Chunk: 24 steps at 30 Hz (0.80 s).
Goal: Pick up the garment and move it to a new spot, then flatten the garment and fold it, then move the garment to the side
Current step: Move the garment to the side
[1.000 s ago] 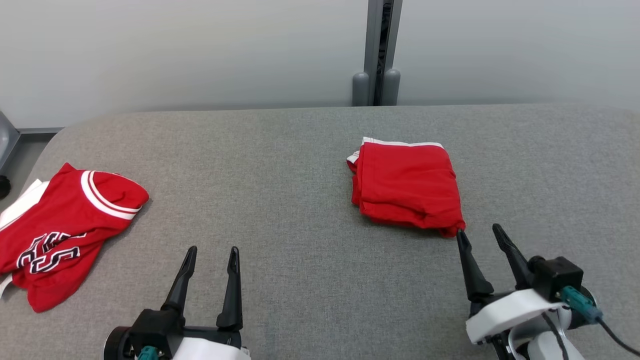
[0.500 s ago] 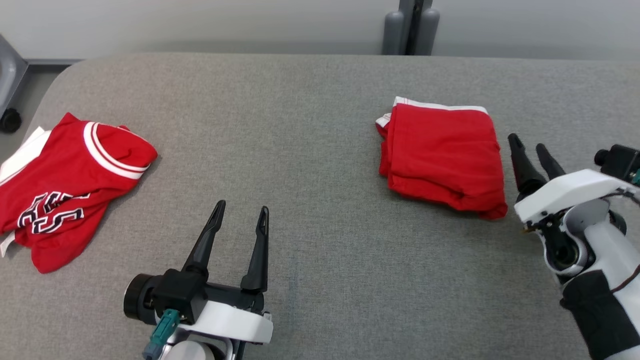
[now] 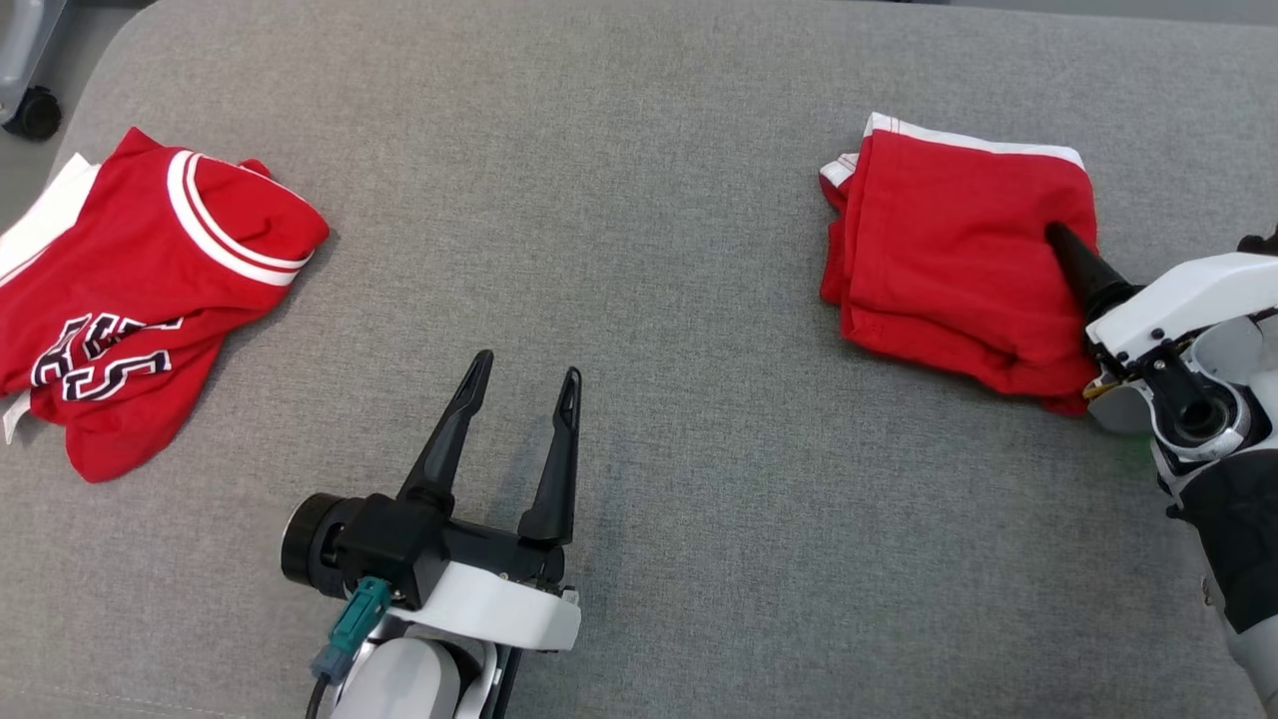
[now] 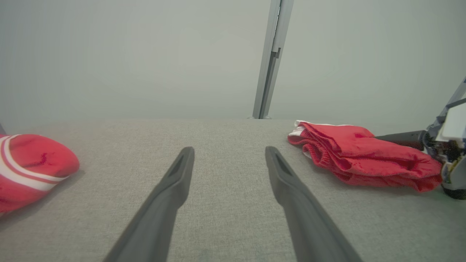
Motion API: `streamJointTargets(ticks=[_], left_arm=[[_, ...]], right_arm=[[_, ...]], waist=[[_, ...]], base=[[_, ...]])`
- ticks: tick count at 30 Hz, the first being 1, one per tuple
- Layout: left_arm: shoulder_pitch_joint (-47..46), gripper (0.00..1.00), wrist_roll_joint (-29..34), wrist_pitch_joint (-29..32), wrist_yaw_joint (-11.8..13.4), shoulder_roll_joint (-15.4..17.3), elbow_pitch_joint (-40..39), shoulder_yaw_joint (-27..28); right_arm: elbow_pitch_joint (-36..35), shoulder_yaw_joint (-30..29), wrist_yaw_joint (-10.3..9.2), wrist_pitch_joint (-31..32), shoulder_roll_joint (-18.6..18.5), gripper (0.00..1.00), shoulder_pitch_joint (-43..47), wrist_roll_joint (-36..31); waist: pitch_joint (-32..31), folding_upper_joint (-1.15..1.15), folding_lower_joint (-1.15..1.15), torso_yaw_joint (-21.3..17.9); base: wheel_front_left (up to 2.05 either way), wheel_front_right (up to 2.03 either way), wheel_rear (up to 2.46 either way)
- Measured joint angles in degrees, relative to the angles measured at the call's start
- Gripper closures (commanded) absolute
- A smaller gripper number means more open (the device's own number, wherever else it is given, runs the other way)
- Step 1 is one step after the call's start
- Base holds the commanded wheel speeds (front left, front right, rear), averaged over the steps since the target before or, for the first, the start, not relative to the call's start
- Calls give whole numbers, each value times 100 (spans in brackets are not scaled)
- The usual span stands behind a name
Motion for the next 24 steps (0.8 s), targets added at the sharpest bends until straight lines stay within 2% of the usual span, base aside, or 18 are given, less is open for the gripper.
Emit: streamJointTargets(ticks=[2,3,4,5,6,13,18,24], left_arm=[[-43,0,-3,1,13,-3,4,-24],[-57,0,-11,1,14,-2,11,-33],[-79,0,-24,1,15,-1,21,-35],[-108,0,-36,1,15,-1,27,-35],[-118,0,-43,1,18,-2,29,-33],[-94,0,-46,0,63,0,60,10],[-84,0,-10,0,56,-2,42,46],[-85,0,76,1,-13,-1,-56,119]], right_arm=[[-33,-3,-1,132,-3,0,-40,190],[-90,35,-1,169,-11,19,-46,218],[-152,70,-1,178,-8,55,-47,265],[-200,118,-1,182,-1,71,-45,301],[-255,179,-1,198,-8,100,-33,313],[-637,645,0,-27,-38,100,126,278],[-771,1183,0,-622,-363,100,65,-292],[-601,1612,0,-1102,-583,100,-231,-680]], waist=[[57,0,0,22],[75,0,-1,28],[83,0,0,30],[79,0,0,27],[66,0,0,22],[-72,0,0,-73],[-125,0,0,-222],[-47,0,0,-451]], base=[[0,0,0],[0,0,0],[0,0,0],[0,0,0],[0,0,0],[0,0,0],[0,0,0],[0,0,0]])
